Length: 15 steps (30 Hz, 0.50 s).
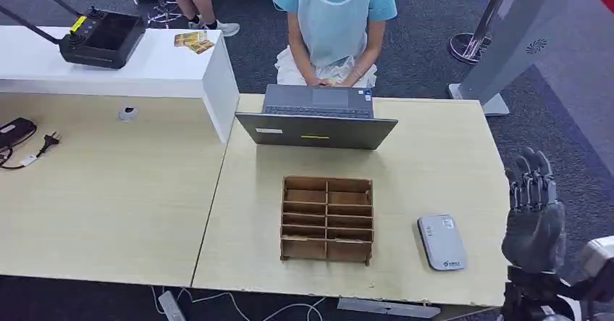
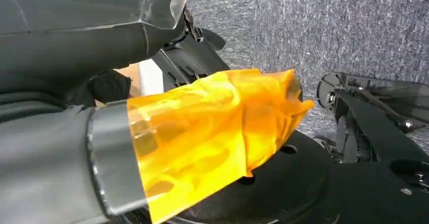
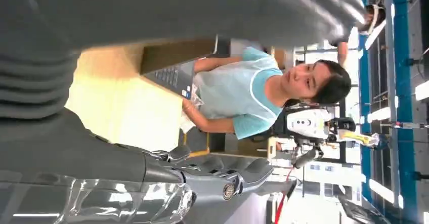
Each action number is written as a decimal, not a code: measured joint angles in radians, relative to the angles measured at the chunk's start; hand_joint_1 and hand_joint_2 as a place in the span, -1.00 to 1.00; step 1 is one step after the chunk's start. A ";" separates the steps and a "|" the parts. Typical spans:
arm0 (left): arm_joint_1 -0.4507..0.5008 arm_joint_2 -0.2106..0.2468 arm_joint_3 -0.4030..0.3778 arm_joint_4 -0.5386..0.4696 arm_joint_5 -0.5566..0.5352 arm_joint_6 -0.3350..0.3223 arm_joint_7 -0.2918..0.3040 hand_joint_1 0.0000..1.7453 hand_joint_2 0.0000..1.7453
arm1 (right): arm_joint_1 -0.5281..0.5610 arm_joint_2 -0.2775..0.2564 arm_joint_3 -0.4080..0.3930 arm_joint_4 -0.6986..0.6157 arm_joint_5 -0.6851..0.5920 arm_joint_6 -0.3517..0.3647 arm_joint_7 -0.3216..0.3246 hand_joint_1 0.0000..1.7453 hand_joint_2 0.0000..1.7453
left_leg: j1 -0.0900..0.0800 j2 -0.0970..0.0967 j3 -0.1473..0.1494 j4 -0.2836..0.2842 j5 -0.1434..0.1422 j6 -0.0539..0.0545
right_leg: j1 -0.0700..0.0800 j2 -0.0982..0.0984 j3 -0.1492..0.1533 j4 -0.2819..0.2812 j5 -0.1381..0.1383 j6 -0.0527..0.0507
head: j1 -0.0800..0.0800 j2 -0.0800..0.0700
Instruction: Pass the card to the sensor for recognition and then transmit it.
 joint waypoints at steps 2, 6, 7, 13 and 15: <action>0.000 0.000 0.004 0.000 0.002 0.000 -0.002 -1.00 -1.00 | 0.017 -0.004 0.000 -0.016 0.026 -0.006 -0.007 -1.00 1.00 | 0.000 0.000 0.000 0.000 0.000 0.000 | 0.000 0.000 0.000 0.000 0.000 0.000 | 0.000 0.000; 0.001 -0.001 0.013 0.000 0.008 0.000 -0.009 -1.00 -1.00 | 0.052 -0.015 0.001 -0.056 0.112 -0.019 -0.024 -1.00 1.00 | 0.000 0.000 0.000 0.000 0.000 0.000 | 0.000 0.000 0.000 0.000 0.000 0.000 | 0.000 0.000; 0.001 -0.001 0.015 0.000 0.008 0.000 -0.010 -1.00 -1.00 | 0.059 -0.017 0.002 -0.064 0.130 -0.026 -0.026 -1.00 1.00 | 0.000 0.000 0.000 0.000 0.000 0.000 | 0.000 0.000 0.000 0.000 0.000 0.000 | 0.000 0.000; 0.001 -0.002 0.023 0.000 0.011 0.000 -0.013 -1.00 -1.00 | 0.094 -0.026 0.011 -0.101 0.229 -0.081 -0.024 -1.00 1.00 | 0.000 0.000 0.000 0.000 0.000 0.000 | 0.000 0.000 0.000 0.000 0.000 0.000 | 0.000 0.000; 0.001 -0.003 0.024 0.000 0.014 0.000 -0.014 -1.00 -1.00 | 0.109 -0.031 0.017 -0.113 0.269 -0.104 -0.024 -1.00 1.00 | 0.000 0.000 0.000 0.000 0.000 0.000 | 0.000 0.000 0.000 0.000 0.000 0.000 | 0.000 0.000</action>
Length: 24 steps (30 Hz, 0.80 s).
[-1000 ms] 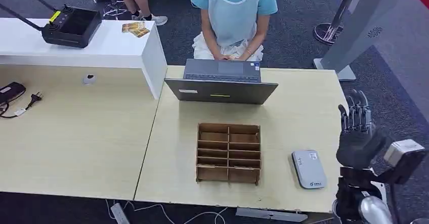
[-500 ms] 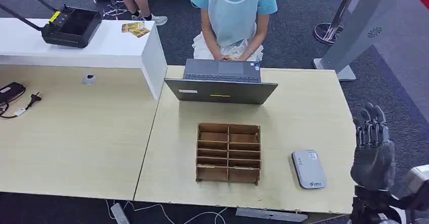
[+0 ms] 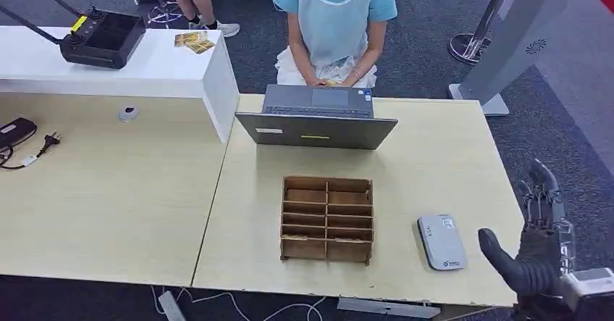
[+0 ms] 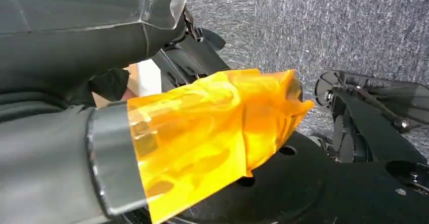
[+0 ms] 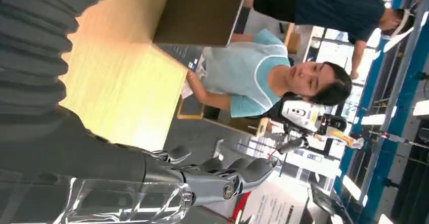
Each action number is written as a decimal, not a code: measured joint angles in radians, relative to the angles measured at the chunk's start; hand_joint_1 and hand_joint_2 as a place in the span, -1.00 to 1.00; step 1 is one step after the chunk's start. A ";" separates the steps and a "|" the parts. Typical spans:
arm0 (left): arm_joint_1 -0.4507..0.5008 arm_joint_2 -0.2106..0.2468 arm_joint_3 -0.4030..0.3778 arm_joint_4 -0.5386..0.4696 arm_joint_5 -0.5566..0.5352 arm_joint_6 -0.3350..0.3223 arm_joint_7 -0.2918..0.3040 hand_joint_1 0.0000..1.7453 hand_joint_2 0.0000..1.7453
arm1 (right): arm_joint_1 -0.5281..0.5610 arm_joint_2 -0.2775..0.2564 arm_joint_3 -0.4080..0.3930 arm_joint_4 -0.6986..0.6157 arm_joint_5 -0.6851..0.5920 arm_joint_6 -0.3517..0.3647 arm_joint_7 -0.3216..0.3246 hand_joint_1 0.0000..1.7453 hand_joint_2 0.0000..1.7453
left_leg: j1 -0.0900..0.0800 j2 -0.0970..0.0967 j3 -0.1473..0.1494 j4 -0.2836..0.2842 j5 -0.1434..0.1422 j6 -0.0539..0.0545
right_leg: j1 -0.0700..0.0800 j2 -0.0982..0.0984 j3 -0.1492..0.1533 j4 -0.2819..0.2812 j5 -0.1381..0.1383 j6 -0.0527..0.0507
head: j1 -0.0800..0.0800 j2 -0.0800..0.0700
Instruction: Pass the card to the sensor for recognition and then transmit it.
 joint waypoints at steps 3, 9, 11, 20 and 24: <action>0.000 -0.002 0.005 -0.002 0.002 0.000 -0.005 -1.00 -1.00 | 0.021 -0.010 0.010 -0.019 0.091 -0.041 0.009 -1.00 1.00 | 0.000 0.000 0.000 0.000 0.000 0.000 | 0.000 0.000 0.000 0.000 0.000 0.000 | 0.000 0.000; 0.002 -0.006 0.016 -0.009 0.002 -0.001 -0.008 -1.00 -1.00 | 0.053 -0.032 0.029 -0.042 0.218 -0.106 0.037 -1.00 1.00 | 0.000 0.000 0.000 0.000 0.000 0.000 | 0.000 0.000 0.000 0.000 0.000 0.000 | 0.000 0.000; 0.002 -0.006 0.016 -0.010 0.002 -0.001 -0.008 -1.00 -1.00 | 0.057 -0.036 0.032 -0.045 0.222 -0.106 0.039 -1.00 1.00 | 0.000 0.000 0.000 0.000 0.000 0.000 | 0.000 0.000 0.000 0.000 0.000 0.000 | 0.000 0.000; 0.005 -0.009 0.024 -0.017 -0.001 -0.013 -0.005 -1.00 -1.00 | 0.099 -0.098 0.070 -0.067 0.578 -0.248 0.195 -1.00 1.00 | 0.000 0.000 0.000 0.000 0.000 0.000 | 0.000 0.000 0.000 0.000 0.000 0.000 | 0.000 0.000; 0.004 -0.012 0.026 -0.021 -0.007 -0.014 0.010 -1.00 -1.00 | 0.115 -0.144 0.106 -0.074 0.799 -0.312 0.318 -1.00 1.00 | 0.000 0.000 0.000 0.000 0.000 0.000 | 0.000 0.000 0.000 0.000 0.000 0.000 | 0.000 0.000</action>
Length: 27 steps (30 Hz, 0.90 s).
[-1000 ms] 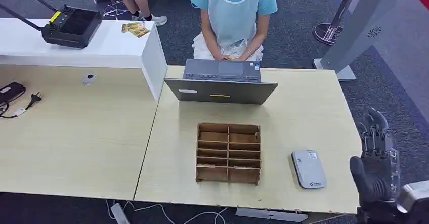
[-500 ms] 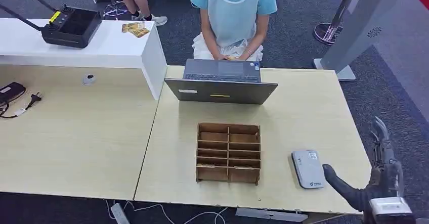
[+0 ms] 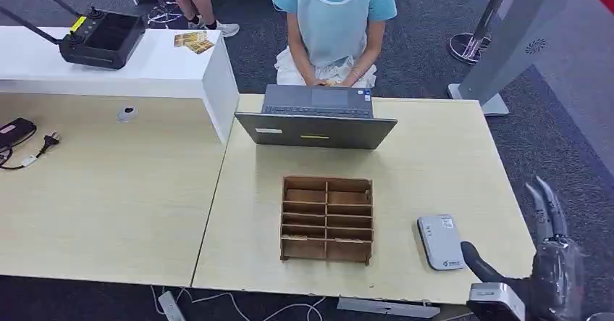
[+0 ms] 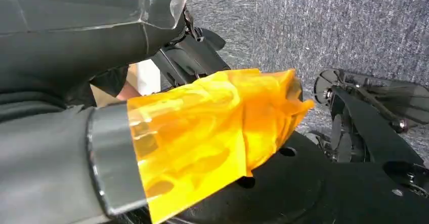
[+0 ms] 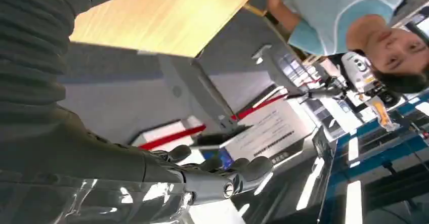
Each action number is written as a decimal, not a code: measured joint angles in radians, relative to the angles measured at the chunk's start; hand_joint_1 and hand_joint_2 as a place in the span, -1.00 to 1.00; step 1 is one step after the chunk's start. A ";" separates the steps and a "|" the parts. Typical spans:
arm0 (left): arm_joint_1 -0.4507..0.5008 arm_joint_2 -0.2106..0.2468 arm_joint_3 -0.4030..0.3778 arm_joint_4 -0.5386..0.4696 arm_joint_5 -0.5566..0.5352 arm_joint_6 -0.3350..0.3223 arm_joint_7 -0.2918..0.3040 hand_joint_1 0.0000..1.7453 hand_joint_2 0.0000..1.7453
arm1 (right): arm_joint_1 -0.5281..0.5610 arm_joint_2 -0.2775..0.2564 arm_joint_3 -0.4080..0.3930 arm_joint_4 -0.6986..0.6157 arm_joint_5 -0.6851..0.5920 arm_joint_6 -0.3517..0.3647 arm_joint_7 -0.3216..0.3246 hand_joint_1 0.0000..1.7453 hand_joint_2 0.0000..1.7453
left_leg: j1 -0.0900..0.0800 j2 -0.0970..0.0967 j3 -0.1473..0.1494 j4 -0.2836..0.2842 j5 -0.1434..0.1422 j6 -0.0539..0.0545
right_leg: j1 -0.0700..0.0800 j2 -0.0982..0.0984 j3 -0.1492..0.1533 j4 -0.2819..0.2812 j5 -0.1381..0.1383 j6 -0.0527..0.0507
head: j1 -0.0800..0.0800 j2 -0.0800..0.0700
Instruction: Pass the card to the sensor for recognition and then transmit it.
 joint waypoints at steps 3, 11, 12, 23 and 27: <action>-0.001 -0.002 0.005 -0.004 -0.009 -0.003 0.007 -1.00 -1.00 | 0.007 -0.029 0.022 -0.002 0.241 -0.053 0.141 -1.00 1.00 | 0.000 0.000 0.000 0.000 0.000 0.000 | 0.000 0.000 0.000 0.000 0.000 0.000 | 0.000 0.000; -0.002 -0.003 0.016 -0.010 -0.014 -0.010 0.007 -1.00 -1.00 | -0.011 -0.092 0.093 0.001 0.351 -0.040 0.285 -1.00 1.00 | 0.000 0.000 0.000 0.000 0.000 0.000 | 0.000 0.000 0.000 0.000 0.000 0.000 | 0.000 0.000; -0.002 -0.003 0.017 -0.011 -0.014 -0.011 0.007 -1.00 -1.00 | -0.012 -0.097 0.098 0.001 0.352 -0.040 0.287 -1.00 1.00 | 0.000 0.000 0.000 0.000 0.000 0.000 | 0.000 0.000 0.000 0.000 0.000 0.000 | 0.000 0.000; -0.002 -0.005 0.024 -0.015 -0.018 -0.017 0.007 -1.00 -1.00 | -0.037 -0.146 0.134 0.006 0.388 0.063 0.339 -1.00 1.00 | 0.000 0.000 0.000 0.000 0.000 0.000 | 0.000 0.000 0.000 0.000 0.000 0.000 | 0.000 0.000; -0.002 -0.005 0.028 -0.017 -0.026 -0.020 0.005 -1.00 -1.00 | -0.091 -0.196 0.176 0.029 0.339 0.158 0.326 -0.16 1.00 | 0.000 0.000 0.000 0.000 0.000 0.000 | 0.000 0.000 0.000 0.000 0.000 0.000 | 0.000 0.000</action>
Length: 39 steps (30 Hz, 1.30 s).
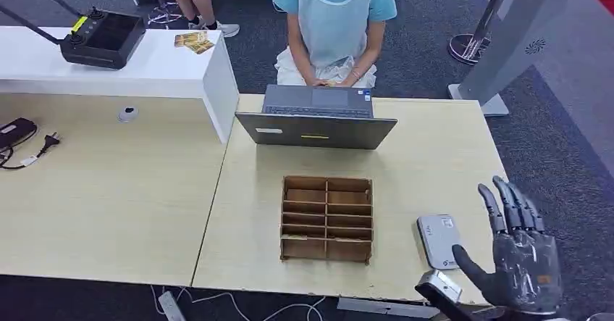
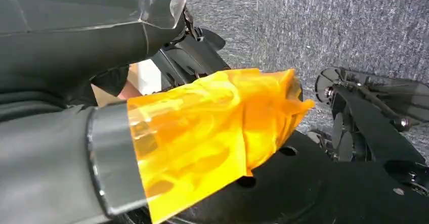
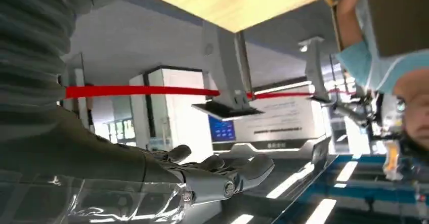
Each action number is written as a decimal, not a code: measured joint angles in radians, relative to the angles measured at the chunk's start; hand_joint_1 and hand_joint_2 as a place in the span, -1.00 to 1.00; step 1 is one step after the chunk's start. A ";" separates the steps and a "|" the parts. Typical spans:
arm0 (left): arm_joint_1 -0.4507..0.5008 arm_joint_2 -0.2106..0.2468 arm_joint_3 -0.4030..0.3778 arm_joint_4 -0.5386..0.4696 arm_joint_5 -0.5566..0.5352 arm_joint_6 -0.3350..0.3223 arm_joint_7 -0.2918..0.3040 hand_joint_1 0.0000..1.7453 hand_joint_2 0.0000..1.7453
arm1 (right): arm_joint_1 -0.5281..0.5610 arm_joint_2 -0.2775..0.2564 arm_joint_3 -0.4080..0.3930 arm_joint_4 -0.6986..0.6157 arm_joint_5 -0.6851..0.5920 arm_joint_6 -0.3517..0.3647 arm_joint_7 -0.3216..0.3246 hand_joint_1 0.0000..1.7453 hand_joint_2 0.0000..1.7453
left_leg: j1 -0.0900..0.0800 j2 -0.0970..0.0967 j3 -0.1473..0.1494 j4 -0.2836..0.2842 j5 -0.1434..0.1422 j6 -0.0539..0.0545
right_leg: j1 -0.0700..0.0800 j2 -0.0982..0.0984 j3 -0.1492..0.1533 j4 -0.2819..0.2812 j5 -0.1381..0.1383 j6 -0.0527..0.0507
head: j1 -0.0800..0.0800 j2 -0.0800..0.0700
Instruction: Pass the card to the sensor for recognition and then transmit it.
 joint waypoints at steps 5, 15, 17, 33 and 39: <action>0.000 0.000 0.011 0.000 0.000 -0.003 -0.007 -1.00 -1.00 | -0.064 -0.042 0.038 0.031 -0.038 0.053 -0.035 0.28 1.00 | 0.000 0.000 0.000 0.000 0.000 0.000 | 0.000 0.000 0.000 0.000 0.000 0.000 | 0.000 0.000; 0.000 0.000 0.020 -0.002 -0.005 -0.006 -0.011 -1.00 -1.00 | -0.140 -0.067 0.111 0.070 -0.080 0.088 -0.070 -0.08 1.00 | 0.000 0.000 0.000 0.000 0.000 0.000 | 0.000 0.000 0.000 0.000 0.000 0.000 | 0.000 0.000; 0.000 0.000 0.020 -0.002 -0.006 -0.007 -0.011 -1.00 -1.00 | -0.159 -0.068 0.128 0.079 -0.095 0.102 -0.080 -0.08 1.00 | 0.000 0.000 0.000 0.000 0.000 0.000 | 0.000 0.000 0.000 0.000 0.000 0.000 | 0.000 0.000; -0.003 0.000 0.029 -0.002 -0.018 -0.008 -0.011 -1.00 -1.00 | -0.362 -0.067 0.338 0.217 -0.144 0.196 -0.109 -0.06 1.00 | 0.000 0.000 0.000 0.000 0.000 0.000 | 0.000 0.000 0.000 0.000 0.000 0.000 | 0.000 0.000; -0.003 0.000 0.035 -0.002 -0.018 -0.009 -0.011 -1.00 -1.00 | -0.380 -0.067 0.365 0.236 -0.145 0.196 -0.108 -0.06 1.00 | 0.000 0.000 0.000 0.000 0.000 0.000 | 0.000 0.000 0.000 0.000 0.000 0.000 | 0.000 0.000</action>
